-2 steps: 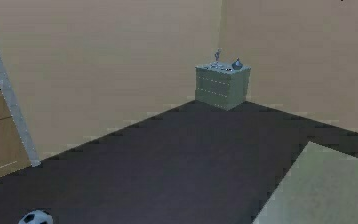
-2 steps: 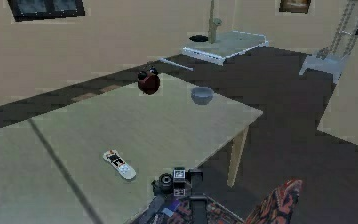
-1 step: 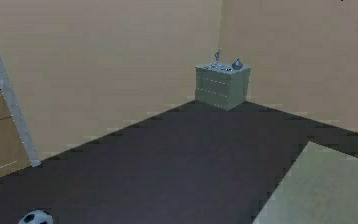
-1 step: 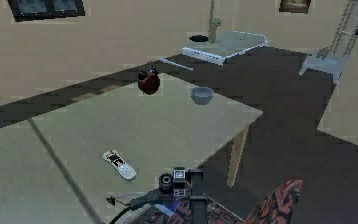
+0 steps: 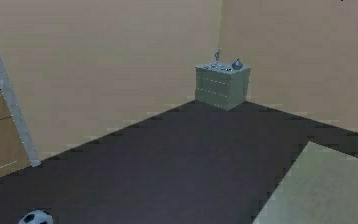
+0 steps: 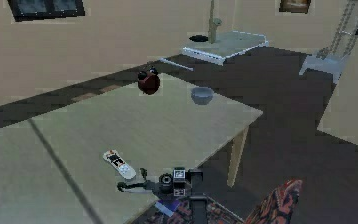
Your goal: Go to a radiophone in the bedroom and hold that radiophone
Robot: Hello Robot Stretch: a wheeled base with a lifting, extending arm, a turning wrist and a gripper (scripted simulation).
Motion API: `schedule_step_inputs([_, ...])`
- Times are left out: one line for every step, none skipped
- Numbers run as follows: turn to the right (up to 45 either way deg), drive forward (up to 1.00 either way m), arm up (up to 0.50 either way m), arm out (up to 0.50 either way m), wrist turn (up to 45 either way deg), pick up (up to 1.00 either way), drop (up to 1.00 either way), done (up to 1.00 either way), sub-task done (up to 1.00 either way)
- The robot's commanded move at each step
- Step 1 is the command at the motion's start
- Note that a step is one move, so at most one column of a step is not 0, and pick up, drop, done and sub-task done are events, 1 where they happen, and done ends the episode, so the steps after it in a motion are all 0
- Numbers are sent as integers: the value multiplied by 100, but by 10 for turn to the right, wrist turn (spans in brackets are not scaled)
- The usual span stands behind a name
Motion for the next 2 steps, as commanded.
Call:
schedule_step_inputs([0,0,0,0,420,0,0,0,0])
schedule_step_inputs([0,0,-30,0,0,0,0,0,0])
